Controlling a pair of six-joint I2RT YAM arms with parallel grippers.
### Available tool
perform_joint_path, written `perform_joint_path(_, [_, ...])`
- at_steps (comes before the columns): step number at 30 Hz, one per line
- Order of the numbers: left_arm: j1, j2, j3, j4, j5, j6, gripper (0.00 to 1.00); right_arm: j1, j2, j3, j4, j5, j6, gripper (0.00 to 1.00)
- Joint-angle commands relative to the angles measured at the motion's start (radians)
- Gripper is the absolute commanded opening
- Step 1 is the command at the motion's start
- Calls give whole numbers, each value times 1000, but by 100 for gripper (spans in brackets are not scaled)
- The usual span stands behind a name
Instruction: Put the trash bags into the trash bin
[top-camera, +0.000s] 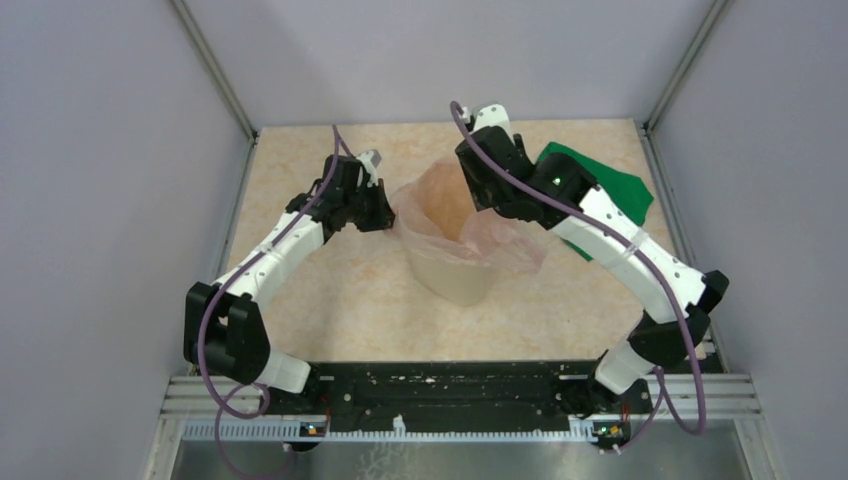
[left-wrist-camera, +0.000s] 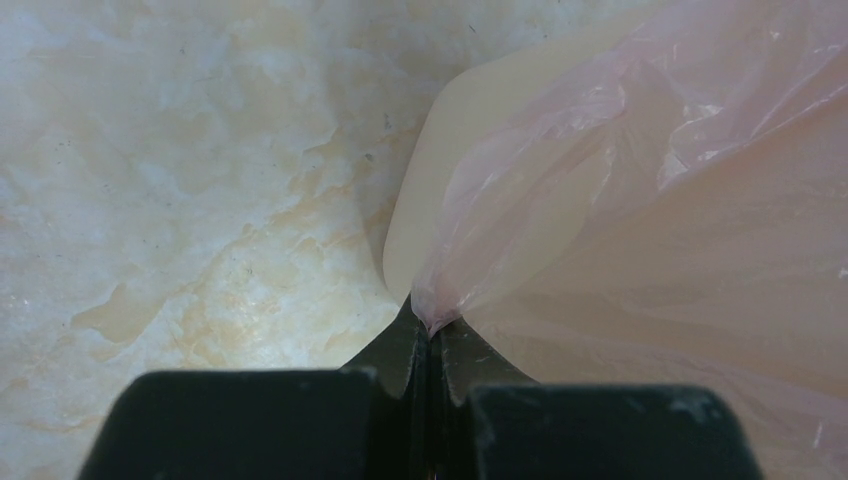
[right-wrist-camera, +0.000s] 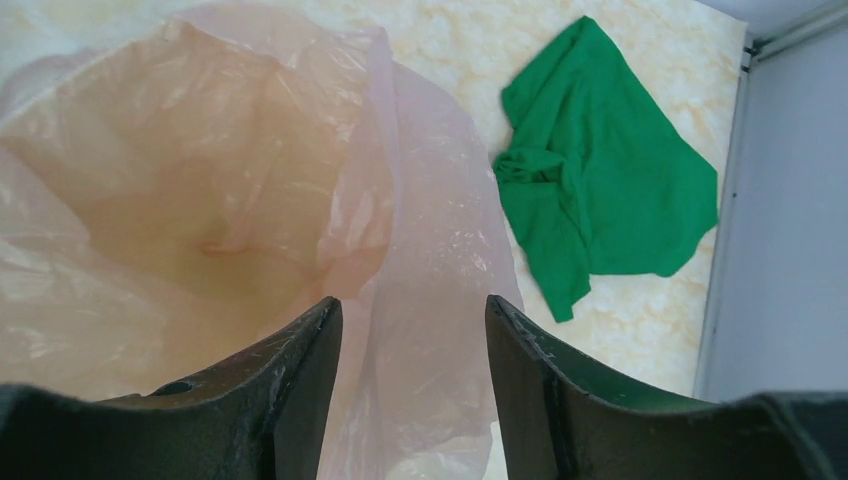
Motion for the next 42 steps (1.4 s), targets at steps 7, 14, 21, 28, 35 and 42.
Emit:
perform_joint_path(7, [1,-10,30,15,12,29,0,33,7,-25,-43,237,40,40])
perform_joint_path(14, [0,-4,31,8,10,36,0,-74,-87,-132,23,122,52,9])
perform_joint_path(21, [1,6,21,10,13,39,0,-273,-228,-307,223,-193,72,5])
perform_joint_path(28, [0,17,8,20,21,34,0,-419,-265,-454,374,-437,120,0])
perform_joint_path(35, [2,5,-24,29,20,29,0,-482,-368,-689,472,-463,185,0])
perform_joint_path(42, [2,-9,-37,28,8,31,0,-533,-480,-843,545,-541,216,3])
